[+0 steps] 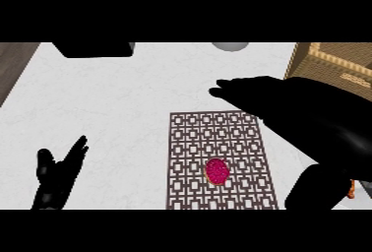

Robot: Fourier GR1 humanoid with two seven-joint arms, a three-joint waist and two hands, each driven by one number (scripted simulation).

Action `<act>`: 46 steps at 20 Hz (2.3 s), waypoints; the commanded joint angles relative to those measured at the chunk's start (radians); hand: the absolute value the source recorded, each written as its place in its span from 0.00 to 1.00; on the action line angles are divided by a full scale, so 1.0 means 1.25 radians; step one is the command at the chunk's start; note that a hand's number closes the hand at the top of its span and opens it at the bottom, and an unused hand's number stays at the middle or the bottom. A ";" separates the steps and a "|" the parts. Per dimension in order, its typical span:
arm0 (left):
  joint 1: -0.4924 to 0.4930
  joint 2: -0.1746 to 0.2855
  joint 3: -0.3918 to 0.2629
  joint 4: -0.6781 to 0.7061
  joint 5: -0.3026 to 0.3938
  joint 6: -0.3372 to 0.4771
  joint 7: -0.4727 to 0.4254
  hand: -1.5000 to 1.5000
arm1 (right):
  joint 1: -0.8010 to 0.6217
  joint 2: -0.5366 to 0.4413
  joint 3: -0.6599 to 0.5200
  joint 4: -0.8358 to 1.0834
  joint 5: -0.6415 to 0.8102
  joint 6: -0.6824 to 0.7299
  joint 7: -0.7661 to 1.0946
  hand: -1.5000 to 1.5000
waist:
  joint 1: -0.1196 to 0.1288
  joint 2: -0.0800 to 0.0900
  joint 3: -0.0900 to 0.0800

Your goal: Pick the cupcake from the placemat and place it in the basket

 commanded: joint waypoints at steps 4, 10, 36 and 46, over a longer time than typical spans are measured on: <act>0.045 -0.001 -0.002 0.024 -0.010 -0.022 -0.005 0.50 | 0.004 -0.063 -0.010 -0.061 -0.134 0.037 0.153 0.00 | 0.011 0.007 -0.005; 0.065 -0.025 -0.015 0.007 -0.030 -0.023 -0.014 0.50 | 0.105 -0.024 0.024 -0.081 -0.008 -0.026 0.075 0.00 | 0.020 0.011 -0.003; 0.009 -0.067 0.039 0.013 -0.070 -0.040 0.053 0.50 | 0.381 0.142 0.186 0.095 0.529 -0.106 -0.258 0.00 | 0.021 0.013 -0.003; 0.013 -0.078 0.059 0.011 -0.087 -0.066 0.048 0.50 | 0.380 0.256 0.195 0.264 0.661 -0.170 -0.348 0.00 | 0.025 0.014 -0.003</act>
